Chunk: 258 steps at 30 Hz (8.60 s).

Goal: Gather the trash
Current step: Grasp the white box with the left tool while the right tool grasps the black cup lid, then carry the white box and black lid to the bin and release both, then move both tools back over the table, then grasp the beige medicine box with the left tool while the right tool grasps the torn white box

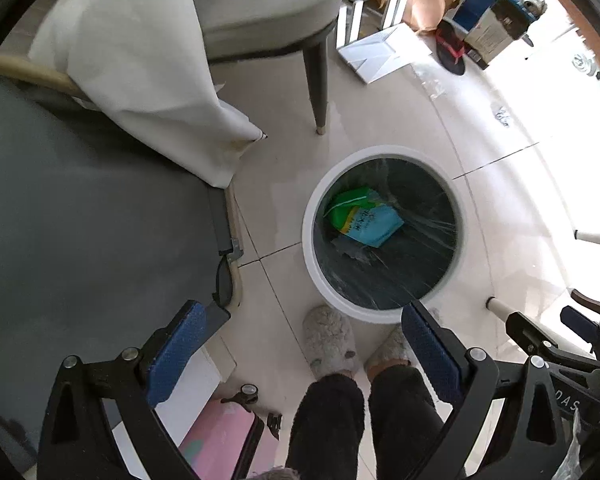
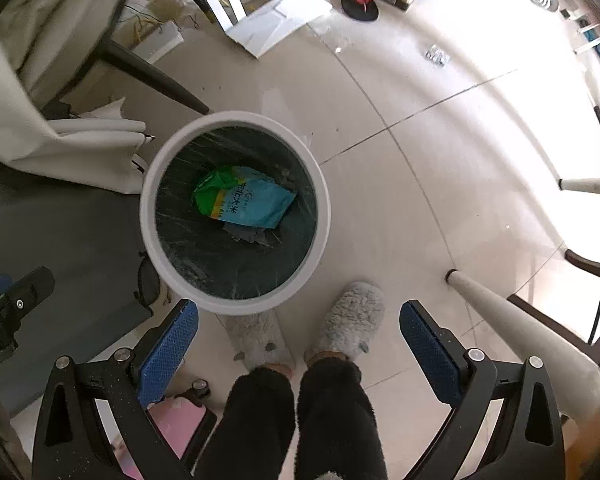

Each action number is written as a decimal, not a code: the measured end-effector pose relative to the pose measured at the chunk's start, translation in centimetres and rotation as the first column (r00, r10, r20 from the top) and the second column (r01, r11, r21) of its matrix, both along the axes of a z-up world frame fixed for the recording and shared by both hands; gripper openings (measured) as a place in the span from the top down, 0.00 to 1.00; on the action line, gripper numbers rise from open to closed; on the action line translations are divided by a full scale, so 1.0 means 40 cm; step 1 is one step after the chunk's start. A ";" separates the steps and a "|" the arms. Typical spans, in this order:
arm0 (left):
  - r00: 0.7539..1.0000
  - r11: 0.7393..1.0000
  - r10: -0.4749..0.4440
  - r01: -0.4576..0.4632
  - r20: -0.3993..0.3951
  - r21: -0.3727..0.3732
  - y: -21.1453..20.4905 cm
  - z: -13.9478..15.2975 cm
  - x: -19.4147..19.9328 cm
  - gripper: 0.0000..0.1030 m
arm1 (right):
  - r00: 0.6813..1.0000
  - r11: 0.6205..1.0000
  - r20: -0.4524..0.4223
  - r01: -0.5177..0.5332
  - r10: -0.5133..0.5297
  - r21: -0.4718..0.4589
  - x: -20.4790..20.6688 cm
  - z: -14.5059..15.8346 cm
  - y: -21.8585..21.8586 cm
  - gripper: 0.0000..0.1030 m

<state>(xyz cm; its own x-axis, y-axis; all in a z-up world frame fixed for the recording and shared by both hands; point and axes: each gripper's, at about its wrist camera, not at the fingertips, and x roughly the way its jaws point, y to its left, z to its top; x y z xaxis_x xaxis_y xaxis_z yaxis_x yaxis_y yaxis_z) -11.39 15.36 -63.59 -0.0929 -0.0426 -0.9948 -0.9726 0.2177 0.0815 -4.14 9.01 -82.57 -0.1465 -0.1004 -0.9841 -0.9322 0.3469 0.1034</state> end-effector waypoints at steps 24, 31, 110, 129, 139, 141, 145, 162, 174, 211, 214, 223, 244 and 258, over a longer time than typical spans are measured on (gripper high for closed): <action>0.963 0.957 -0.216 0.175 0.162 0.232 -0.042 0.837 0.215 0.02 | 0.959 0.942 -0.067 0.283 -0.275 0.180 0.297 0.897 -0.139 0.01; 0.930 0.924 -0.328 0.279 0.166 0.263 -0.013 0.922 0.539 0.02 | 0.846 0.846 0.107 0.498 -0.522 0.190 0.707 0.952 -0.235 0.01; 0.849 0.921 -0.387 0.335 0.359 0.198 0.026 0.937 0.600 0.57 | 0.852 0.820 -0.113 0.522 -0.511 0.233 0.782 0.934 -0.150 0.18; 0.955 0.931 -0.017 0.123 0.295 -0.344 0.102 0.023 0.109 0.55 | 0.914 0.930 -0.178 0.367 -0.364 -0.020 0.125 0.316 -0.082 0.18; 0.947 0.905 0.129 0.009 0.295 -0.425 0.144 -0.297 0.059 0.07 | 0.915 0.948 -0.249 0.297 -0.316 -0.111 0.062 -0.140 -0.032 0.17; 0.954 0.910 0.128 -0.004 0.271 -0.414 0.143 -0.302 0.032 0.07 | 0.911 0.950 -0.271 0.286 -0.310 -0.126 0.052 -0.195 -0.026 0.17; 0.979 0.960 0.085 -0.030 0.187 -0.280 0.126 -0.265 -0.006 0.07 | 0.904 0.956 -0.312 0.271 -0.292 -0.108 0.038 -0.247 -0.011 0.10; 1.000 0.997 -0.010 0.011 0.003 -0.080 0.032 -0.086 -0.029 0.07 | 0.995 0.994 -0.014 0.096 -0.097 -0.049 0.005 -0.077 -0.007 0.00; 0.999 0.999 -0.020 0.021 0.034 -0.045 -0.029 0.179 -0.045 0.07 | 0.998 0.997 0.001 0.070 -0.070 0.012 -0.015 0.194 -0.032 0.00; 0.820 0.729 -0.571 0.534 -0.051 0.429 0.058 1.007 0.774 0.07 | 0.681 0.654 -0.030 0.714 -0.732 0.251 0.865 1.065 -0.308 0.00; 0.741 0.655 -0.665 0.638 -0.092 0.405 0.080 0.972 0.992 0.06 | 0.597 0.577 -0.007 0.777 -0.802 0.253 1.080 1.060 -0.379 0.00; 0.447 0.432 -0.888 0.891 -0.105 0.138 0.132 0.738 1.494 0.07 | 0.336 0.324 -0.006 0.913 -0.942 0.248 1.534 1.004 -0.508 0.00; 0.428 0.425 -0.902 0.903 0.056 -0.059 0.185 0.602 1.609 0.21 | 0.341 0.334 -0.051 0.937 -0.939 0.104 1.679 0.772 -0.394 0.17; 0.728 0.727 -0.682 0.685 0.073 -0.052 0.200 0.603 1.357 0.18 | 0.694 0.694 -0.013 0.719 -0.719 -0.034 1.400 0.727 -0.284 0.14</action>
